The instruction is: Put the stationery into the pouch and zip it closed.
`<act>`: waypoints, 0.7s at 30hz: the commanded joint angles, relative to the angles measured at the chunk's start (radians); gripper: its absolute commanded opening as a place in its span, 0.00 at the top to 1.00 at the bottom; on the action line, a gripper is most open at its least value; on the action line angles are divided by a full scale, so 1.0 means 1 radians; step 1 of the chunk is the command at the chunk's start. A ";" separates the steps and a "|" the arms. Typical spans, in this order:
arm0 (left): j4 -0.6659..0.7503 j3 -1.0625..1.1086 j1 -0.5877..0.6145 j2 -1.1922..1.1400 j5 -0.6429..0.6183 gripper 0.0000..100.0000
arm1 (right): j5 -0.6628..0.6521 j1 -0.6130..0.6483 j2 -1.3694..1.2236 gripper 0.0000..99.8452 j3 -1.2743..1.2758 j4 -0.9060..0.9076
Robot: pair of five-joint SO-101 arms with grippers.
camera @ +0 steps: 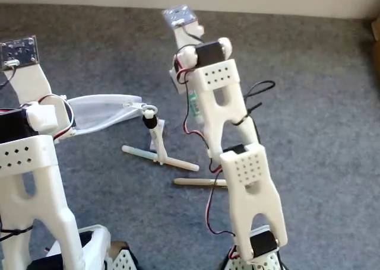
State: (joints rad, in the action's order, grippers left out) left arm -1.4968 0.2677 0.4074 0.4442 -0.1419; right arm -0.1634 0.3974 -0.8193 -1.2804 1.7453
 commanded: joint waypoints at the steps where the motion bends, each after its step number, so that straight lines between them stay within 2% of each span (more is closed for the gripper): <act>1: 0.026 0.019 0.024 -0.025 -0.008 0.99 | 0.021 0.005 0.205 0.99 0.140 0.019; 14: 0.028 0.039 0.022 -0.021 -0.008 0.99 | 0.023 0.074 0.588 0.99 0.506 0.018; 21: 0.028 0.038 0.022 -0.021 -0.008 0.99 | 0.132 0.131 0.751 0.99 0.610 0.016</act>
State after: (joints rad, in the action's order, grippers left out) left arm -1.4876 0.2831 0.4074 0.4442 -0.1419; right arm -0.0575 0.4925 -0.1872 -0.6774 1.7469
